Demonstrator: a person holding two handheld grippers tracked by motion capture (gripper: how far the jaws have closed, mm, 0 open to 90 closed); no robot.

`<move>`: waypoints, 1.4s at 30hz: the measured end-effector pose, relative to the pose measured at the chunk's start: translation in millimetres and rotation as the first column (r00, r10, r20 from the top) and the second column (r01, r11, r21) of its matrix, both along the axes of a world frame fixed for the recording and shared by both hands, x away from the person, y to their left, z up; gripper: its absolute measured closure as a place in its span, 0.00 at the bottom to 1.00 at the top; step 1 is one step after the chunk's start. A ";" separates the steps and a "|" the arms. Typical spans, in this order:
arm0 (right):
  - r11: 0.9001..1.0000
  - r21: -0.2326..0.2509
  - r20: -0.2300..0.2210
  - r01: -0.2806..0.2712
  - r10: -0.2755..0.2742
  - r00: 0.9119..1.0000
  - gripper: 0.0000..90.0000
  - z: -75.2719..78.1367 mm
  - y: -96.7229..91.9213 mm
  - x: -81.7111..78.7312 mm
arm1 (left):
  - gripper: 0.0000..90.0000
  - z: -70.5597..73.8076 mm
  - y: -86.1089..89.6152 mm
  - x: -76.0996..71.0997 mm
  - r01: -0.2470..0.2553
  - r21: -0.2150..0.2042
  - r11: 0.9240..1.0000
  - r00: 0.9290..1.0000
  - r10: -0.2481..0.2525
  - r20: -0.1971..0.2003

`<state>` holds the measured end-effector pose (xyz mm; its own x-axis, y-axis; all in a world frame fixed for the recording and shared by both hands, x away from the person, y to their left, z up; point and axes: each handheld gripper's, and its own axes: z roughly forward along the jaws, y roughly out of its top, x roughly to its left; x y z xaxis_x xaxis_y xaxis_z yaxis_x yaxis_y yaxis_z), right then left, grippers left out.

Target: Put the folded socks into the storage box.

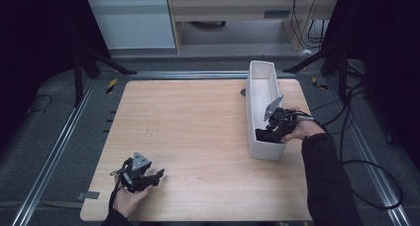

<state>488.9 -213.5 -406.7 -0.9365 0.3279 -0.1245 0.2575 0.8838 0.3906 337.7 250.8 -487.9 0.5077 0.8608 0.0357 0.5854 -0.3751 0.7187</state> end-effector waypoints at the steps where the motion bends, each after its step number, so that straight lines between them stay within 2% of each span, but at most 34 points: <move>1: 1.000 0.002 0.008 -0.005 0.005 1.000 0.68 0.4 0.2 0.5 | 0.44 0.0 0.0 0.0 0.000 0.000 1.000 1.000 0.000 0.000; 5: 1.000 0.010 0.006 -0.028 0.028 1.000 0.83 0.0 2.9 -1.8 | 0.44 -0.5 0.5 0.4 0.000 -0.001 1.000 1.000 0.000 -0.003; 9: 0.998 0.018 -0.026 -0.058 0.058 0.998 0.89 3.2 0.4 -5.7 | 0.44 -0.3 0.1 -0.1 -0.001 -0.002 1.000 1.000 0.001 -0.001; 13: 0.998 0.018 -0.057 -0.065 0.066 0.996 0.90 1.7 -1.0 -8.7 | 0.44 -0.1 0.1 -0.1 0.001 0.001 1.000 1.000 -0.001 -0.002; 18: 0.998 -0.020 -0.059 -0.064 0.062 0.996 0.88 -4.6 4.8 -6.9 | 0.44 0.2 0.2 -0.4 0.001 0.000 1.000 1.000 -0.001 -0.001; 21: 0.998 -0.014 -0.023 -0.057 0.057 0.998 0.84 0.2 3.2 -7.8 | 0.44 0.3 0.4 -0.3 0.000 -0.001 1.000 1.000 0.000 0.000; 22: 0.999 -0.006 -0.014 -0.040 0.040 0.999 0.83 3.4 2.1 -9.6 | 0.44 0.3 0.3 -0.3 0.001 -0.001 1.000 1.000 -0.001 0.000; 26: 0.999 0.047 0.061 0.000 -0.003 0.998 0.76 19.3 -4.1 -16.8 | 0.44 0.9 -0.3 -0.6 0.002 0.000 1.000 1.000 -0.002 0.002; 29: 0.994 0.102 0.122 0.040 -0.052 0.991 0.72 32.1 -6.0 -25.7 | 0.44 2.6 0.6 -1.0 -0.002 -0.006 1.000 1.000 0.002 0.009; 30: 0.990 0.127 0.150 0.061 -0.080 0.985 0.70 37.3 -6.0 -29.8 | 0.44 3.1 0.8 -1.3 -0.004 -0.009 1.000 1.000 0.004 0.011; 31: 0.986 0.142 0.159 0.082 -0.105 0.982 0.70 40.5 -5.9 -32.4 | 0.44 3.9 1.4 -1.3 -0.002 -0.014 1.000 1.000 0.003 0.015; 32: 0.980 0.167 0.163 0.105 -0.133 0.978 0.68 44.3 -5.9 -35.8 | 0.44 5.1 2.0 -1.6 -0.007 -0.017 1.000 1.000 0.007 0.019; 34: 0.957 0.229 0.161 0.178 -0.218 0.963 0.64 52.1 -4.4 -44.1 | 0.44 6.9 3.8 -1.8 -0.009 -0.023 1.000 1.000 0.010 0.028; 36: 0.930 0.284 0.174 0.234 -0.290 0.941 0.58 57.0 -3.4 -51.5 | 0.44 8.6 6.2 -1.6 -0.015 -0.027 1.000 0.999 0.016 0.034; 37: 0.908 0.320 0.169 0.269 -0.334 0.927 0.56 59.4 -4.1 -56.2 | 0.44 9.5 8.1 -1.5 -0.023 -0.033 0.999 0.999 0.024 0.036; 38: 0.877 0.370 0.161 0.308 -0.387 0.908 0.53 61.2 -5.6 -62.4 | 0.44 10.2 9.4 -1.4 -0.026 -0.034 0.999 0.999 0.027 0.036; 39: 0.857 0.396 0.161 0.330 -0.419 0.894 0.52 61.8 -6.5 -66.5 | 0.44 11.1 12.2 -1.0 -0.033 -0.040 0.999 0.999 0.035 0.039; 40: 0.818 0.445 0.159 0.364 -0.473 0.867 0.47 61.4 -8.7 -75.0 | 0.44 11.8 14.1 -0.9 -0.040 -0.043 0.998 0.998 0.042 0.040; 41: 0.787 0.482 0.149 0.385 -0.507 0.849 0.44 60.4 -10.6 -80.7 | 0.44 12.2 16.0 -0.6 -0.046 -0.048 0.998 0.998 0.048 0.042; 42: 0.760 0.513 0.137 0.399 -0.532 0.836 0.44 59.1 -12.6 -86.9 | 0.44 12.7 17.7 -0.4 -0.049 -0.048 0.998 0.998 0.051 0.043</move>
